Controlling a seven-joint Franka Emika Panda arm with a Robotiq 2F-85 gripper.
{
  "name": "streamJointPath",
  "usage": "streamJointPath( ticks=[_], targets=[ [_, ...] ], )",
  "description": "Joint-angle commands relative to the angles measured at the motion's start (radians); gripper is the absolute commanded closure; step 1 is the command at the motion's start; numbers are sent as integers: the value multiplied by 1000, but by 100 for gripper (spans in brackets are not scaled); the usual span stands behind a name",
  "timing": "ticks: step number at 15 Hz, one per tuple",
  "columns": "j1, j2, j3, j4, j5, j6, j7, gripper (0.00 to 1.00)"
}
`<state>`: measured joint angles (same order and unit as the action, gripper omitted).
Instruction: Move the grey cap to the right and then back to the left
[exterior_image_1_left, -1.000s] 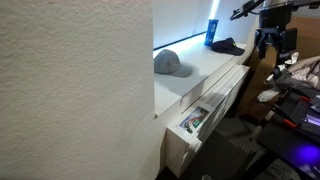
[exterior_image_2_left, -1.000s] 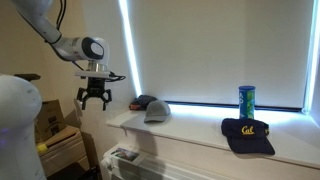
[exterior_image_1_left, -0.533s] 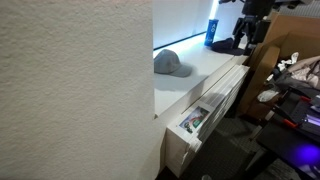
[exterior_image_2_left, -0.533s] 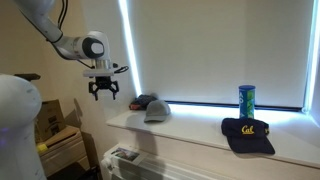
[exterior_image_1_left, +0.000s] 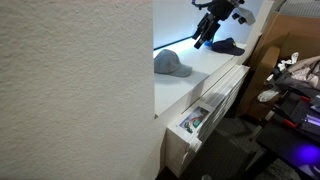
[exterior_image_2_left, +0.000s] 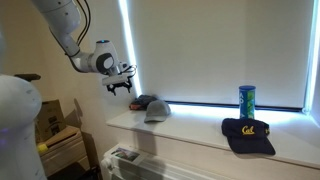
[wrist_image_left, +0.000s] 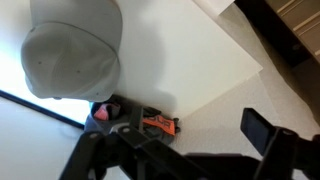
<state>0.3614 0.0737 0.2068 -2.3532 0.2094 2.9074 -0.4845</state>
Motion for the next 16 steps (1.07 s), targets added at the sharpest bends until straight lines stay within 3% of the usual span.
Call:
streamJointPath(
  ticks=[1, 3, 4, 5, 6, 10, 11, 12, 13, 16],
  targets=[
    [-1, 17, 0, 9, 11, 0, -12, 0],
    [0, 25, 0, 15, 15, 0, -16, 0],
    [5, 51, -25, 24, -45, 61, 28, 0],
    [-3, 101, -33, 64, -38, 159, 34, 0],
    [-23, 155, -24, 131, 20, 197, 9, 0],
    [-56, 339, -17, 333, 37, 407, 43, 0],
    [-71, 378, -35, 376, -95, 417, 184, 0],
    [-22, 416, -86, 425, 14, 402, 117, 0],
    [61, 432, -209, 447, 29, 342, 174, 0],
    [202, 497, -445, 491, 67, 245, 273, 0]
  ],
)
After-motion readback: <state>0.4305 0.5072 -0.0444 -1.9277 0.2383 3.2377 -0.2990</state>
